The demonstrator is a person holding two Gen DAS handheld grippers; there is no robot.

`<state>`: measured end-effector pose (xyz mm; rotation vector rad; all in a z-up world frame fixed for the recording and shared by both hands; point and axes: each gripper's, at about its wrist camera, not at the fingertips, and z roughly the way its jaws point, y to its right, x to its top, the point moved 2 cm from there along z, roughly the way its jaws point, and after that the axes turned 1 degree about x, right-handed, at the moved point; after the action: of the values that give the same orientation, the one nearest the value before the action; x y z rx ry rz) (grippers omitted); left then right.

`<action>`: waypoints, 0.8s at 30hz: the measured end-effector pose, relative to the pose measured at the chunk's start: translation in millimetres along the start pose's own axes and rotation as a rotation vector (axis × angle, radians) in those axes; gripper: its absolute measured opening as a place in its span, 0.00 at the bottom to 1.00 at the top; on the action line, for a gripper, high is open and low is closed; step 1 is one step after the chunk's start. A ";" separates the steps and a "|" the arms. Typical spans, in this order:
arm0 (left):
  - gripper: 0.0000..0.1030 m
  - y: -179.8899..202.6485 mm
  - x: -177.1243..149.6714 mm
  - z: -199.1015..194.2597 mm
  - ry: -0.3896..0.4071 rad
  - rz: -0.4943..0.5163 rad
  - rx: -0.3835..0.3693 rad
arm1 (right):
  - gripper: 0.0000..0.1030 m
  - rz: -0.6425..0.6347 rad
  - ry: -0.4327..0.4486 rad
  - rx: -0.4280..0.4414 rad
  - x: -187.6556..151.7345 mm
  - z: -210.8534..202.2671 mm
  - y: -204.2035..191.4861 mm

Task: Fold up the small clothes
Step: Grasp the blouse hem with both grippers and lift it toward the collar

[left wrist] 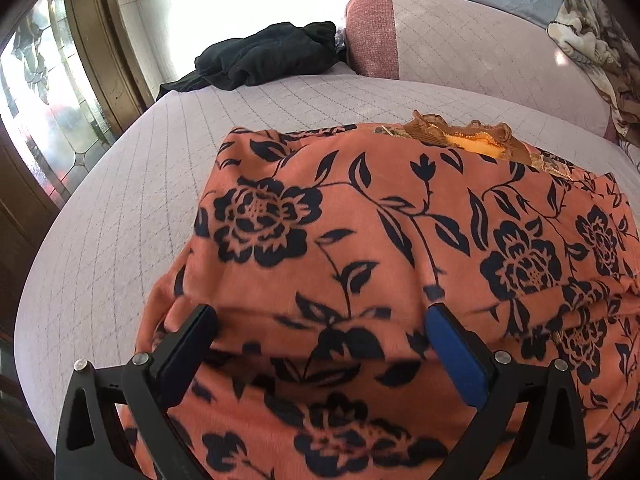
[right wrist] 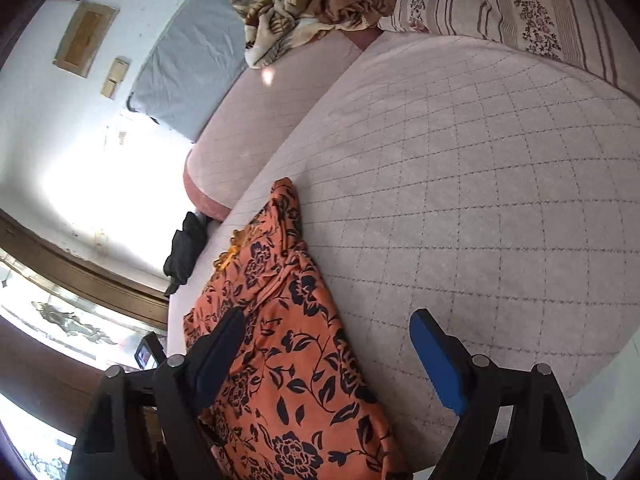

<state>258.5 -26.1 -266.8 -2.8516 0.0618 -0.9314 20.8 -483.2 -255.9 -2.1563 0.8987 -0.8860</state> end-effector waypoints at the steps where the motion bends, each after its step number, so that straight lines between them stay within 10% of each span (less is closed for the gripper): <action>1: 1.00 -0.2 -9.5 -4.3 -0.033 0.003 -0.007 | 0.84 -0.005 -0.006 -0.007 -1.0 0.5 0.2; 14: 1.00 -112.1 -80.3 -132.7 0.026 -0.094 -0.037 | 0.83 0.096 -0.188 0.109 -9.5 34.8 13.8; 24: 1.00 -182.8 -118.7 -116.8 -0.184 -0.181 -0.049 | 0.82 -0.010 -0.412 -0.027 -61.6 67.0 16.1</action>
<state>92.9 150.5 -216.1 -3.0132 -0.1983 -0.7002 33.3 -425.5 -327.1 -2.2518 0.6929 -0.4085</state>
